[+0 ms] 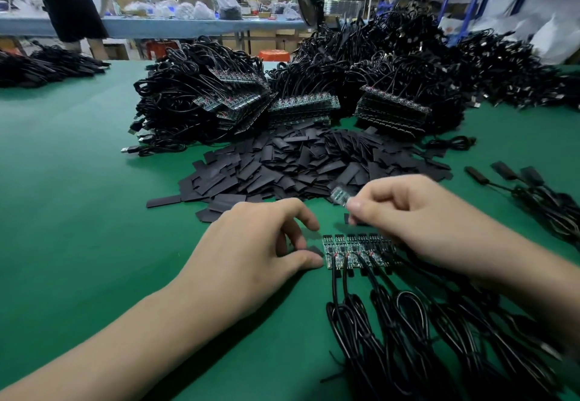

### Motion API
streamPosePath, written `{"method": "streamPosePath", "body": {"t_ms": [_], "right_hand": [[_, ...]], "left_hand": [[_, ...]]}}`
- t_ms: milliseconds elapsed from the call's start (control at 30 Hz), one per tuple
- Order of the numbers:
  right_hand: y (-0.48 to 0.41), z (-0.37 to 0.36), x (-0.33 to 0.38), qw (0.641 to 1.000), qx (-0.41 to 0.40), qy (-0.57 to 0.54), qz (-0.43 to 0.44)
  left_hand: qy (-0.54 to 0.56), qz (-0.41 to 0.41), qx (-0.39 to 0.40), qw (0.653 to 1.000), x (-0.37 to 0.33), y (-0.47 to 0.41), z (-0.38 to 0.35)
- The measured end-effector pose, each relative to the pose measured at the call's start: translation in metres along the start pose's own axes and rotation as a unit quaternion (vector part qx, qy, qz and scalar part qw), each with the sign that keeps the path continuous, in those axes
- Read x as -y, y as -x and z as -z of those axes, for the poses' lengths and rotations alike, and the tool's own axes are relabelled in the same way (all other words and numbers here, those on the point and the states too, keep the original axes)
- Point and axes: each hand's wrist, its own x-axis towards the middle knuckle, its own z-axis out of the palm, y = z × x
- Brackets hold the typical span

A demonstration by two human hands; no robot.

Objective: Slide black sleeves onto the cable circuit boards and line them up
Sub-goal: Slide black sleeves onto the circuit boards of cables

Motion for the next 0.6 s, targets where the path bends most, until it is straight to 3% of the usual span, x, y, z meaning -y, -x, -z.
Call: {"method": "streamPosePath", "body": {"t_ms": [333,600], "right_hand": [[0.004,-0.014,0.002,0.999,-0.023,0.023,0.022],[0.004,-0.016,0.002,0.999,0.008,-0.042,0.02]], "left_hand": [[0.13,0.011,-0.022,0.991,0.005,-0.002,-0.006],[0.311,0.013,-0.059,0.949,0.006,-0.005,-0.006]]}}
